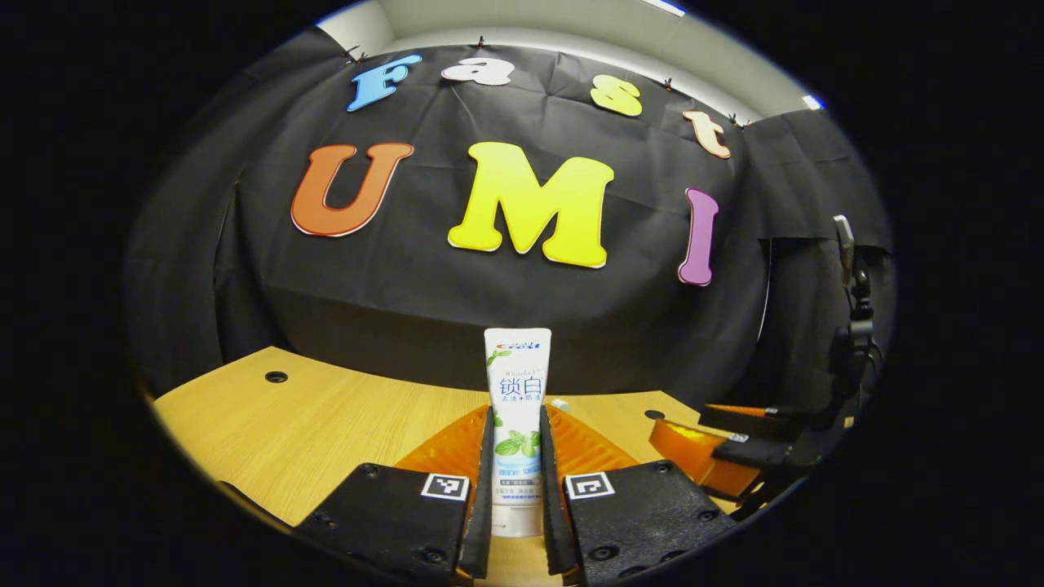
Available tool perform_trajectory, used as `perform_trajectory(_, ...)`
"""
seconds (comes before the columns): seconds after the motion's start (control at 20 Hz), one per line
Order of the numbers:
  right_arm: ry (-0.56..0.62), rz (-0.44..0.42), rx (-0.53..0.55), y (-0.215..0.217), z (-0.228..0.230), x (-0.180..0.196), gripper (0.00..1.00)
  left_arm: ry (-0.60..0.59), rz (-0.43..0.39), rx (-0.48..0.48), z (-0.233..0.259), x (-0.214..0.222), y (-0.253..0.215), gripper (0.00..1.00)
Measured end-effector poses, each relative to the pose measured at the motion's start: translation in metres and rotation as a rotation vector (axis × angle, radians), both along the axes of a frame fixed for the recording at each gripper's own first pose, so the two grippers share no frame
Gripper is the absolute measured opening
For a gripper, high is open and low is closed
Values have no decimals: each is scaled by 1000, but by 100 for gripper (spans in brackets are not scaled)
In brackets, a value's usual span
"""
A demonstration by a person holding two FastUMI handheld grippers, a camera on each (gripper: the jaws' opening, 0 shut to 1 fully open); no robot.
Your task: Put the toothbrush and toothpaste on the desktop into the cup, then pick up the cup and place it on the coaster on the desktop.
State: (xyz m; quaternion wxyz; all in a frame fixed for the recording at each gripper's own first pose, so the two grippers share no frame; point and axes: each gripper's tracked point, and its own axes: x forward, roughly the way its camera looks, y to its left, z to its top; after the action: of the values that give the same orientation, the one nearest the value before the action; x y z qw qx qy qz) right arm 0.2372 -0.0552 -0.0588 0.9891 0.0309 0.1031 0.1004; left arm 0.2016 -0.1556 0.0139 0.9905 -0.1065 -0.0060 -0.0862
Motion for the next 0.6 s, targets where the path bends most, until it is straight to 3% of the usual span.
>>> perform_trajectory(0.3,50,-9,41,-27,-29,-12,95,32,-18,22,-12,32,-37,29)
perform_trajectory(0.6,42,29,62,-19,-29,-13,96,42,-10,63,-22,45,-45,30)
